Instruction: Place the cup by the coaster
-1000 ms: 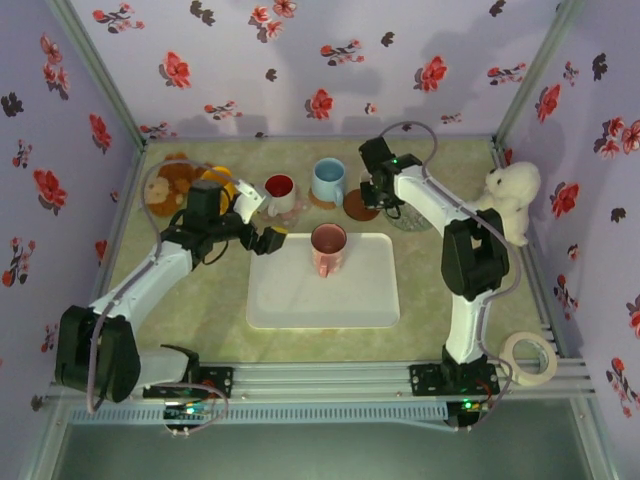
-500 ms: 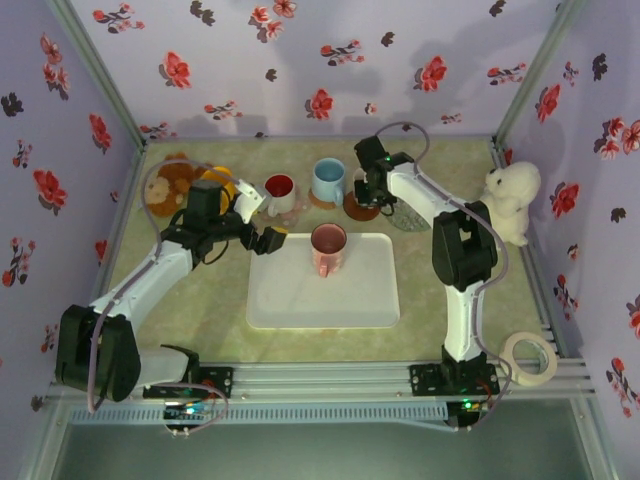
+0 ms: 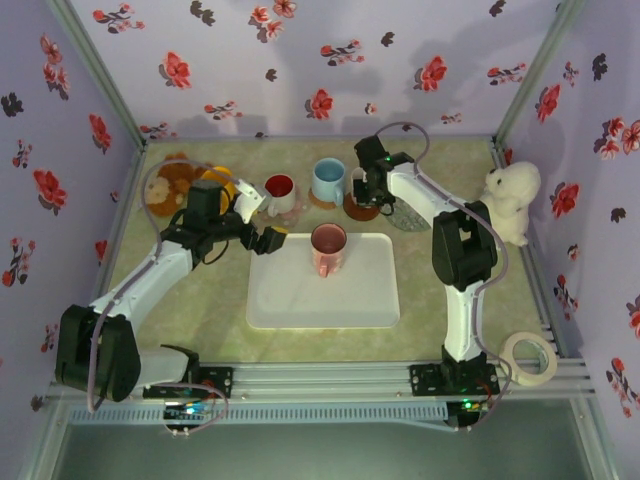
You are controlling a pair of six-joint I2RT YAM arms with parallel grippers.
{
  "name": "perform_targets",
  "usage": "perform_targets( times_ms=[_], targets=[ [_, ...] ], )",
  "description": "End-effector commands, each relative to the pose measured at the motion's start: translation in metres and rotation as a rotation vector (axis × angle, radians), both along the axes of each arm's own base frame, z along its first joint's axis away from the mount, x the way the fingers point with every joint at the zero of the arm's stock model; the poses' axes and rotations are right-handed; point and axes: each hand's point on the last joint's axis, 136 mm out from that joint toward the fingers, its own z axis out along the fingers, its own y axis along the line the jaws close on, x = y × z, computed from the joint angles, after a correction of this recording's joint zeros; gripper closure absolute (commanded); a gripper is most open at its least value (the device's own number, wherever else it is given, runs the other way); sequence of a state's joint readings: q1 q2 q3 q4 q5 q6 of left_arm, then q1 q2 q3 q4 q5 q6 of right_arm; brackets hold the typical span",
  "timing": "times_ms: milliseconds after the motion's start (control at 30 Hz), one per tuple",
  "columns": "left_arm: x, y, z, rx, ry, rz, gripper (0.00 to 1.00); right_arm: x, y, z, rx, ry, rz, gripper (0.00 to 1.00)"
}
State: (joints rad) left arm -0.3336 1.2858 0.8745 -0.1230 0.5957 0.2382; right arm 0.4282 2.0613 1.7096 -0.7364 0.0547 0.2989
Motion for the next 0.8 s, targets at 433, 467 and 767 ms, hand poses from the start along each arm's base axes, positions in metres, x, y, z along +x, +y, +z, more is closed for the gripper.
perform_targets(
  times_ms=[433,467,767],
  targets=[
    [-0.001,0.001,-0.002,-0.015,0.005,-0.004,0.01,-0.011,0.002,0.005,-0.021,-0.013,-0.006,1.0],
    [-0.001,0.001,-0.001,-0.015,0.0,-0.004,0.01,-0.011,0.002,0.005,-0.019,-0.014,-0.006,1.0],
    [-0.002,0.001,0.0,-0.015,0.0,-0.005,0.0,-0.017,-0.001,0.004,-0.016,-0.014,-0.028,0.96]
  ],
)
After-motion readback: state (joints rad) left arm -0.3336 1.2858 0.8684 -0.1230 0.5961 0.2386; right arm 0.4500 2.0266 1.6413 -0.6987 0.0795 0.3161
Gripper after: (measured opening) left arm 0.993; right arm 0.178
